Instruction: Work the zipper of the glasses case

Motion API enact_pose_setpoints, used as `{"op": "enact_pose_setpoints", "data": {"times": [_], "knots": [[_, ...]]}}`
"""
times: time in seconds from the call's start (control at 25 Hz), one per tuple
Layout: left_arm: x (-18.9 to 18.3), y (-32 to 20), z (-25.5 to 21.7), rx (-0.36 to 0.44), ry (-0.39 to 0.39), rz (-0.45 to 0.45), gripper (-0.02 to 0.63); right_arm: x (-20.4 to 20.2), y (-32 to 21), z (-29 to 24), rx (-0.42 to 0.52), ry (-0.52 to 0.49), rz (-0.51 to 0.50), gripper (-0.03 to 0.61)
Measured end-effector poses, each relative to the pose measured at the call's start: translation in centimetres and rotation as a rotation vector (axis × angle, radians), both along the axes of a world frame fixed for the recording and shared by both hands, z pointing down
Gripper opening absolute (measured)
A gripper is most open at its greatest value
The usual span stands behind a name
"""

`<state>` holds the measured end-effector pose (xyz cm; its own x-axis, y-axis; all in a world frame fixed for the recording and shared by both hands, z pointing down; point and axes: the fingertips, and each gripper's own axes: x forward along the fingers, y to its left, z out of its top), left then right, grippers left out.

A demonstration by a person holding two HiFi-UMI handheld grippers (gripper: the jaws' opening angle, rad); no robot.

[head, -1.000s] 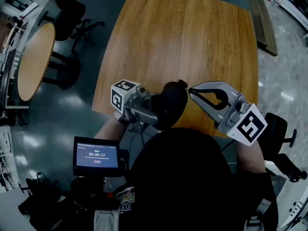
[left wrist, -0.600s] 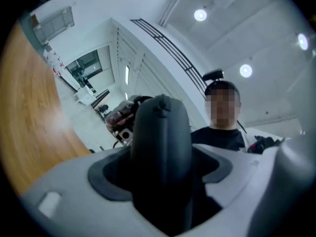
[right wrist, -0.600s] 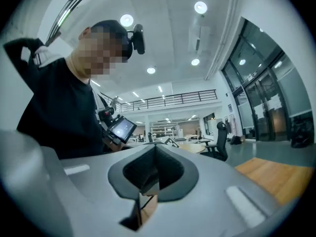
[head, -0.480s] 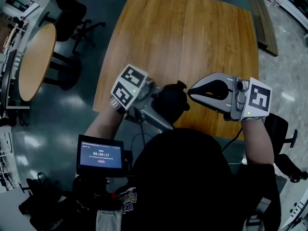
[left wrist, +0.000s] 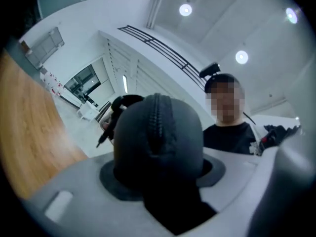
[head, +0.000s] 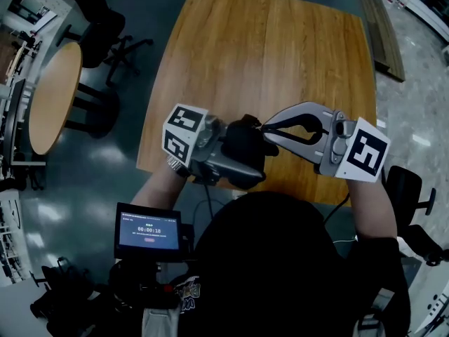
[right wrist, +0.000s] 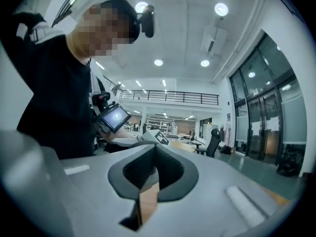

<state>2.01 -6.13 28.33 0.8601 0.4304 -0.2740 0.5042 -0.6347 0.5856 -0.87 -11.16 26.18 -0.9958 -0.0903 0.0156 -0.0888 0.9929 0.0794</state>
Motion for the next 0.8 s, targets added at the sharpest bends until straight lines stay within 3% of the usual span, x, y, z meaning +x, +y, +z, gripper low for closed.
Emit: {"op": "enact_pose_setpoints", "data": {"times": [0.16,0.28,0.36,0.8], "knots": [[-0.8,-1.2,-0.8,-0.114,0.115,-0.062,0.25,0.0,0.6,0.9,0.177,0.129,0.093,0.003],[-2.2,-4.1,-1.4,-0.223,0.214,-0.177,0.246,0.1,1.9,2.5,0.308,0.257,0.087,0.003],[-3.3,-6.0,-1.6,-0.294,0.281,-0.254,0.245,-0.2,2.5,3.4,0.349,0.285,0.083,0.003],[-4.9,-12.5,0.2,-0.544,0.355,-0.691,0.244,1.7,-0.8,5.0,0.226,0.192,0.316,0.005]]}}
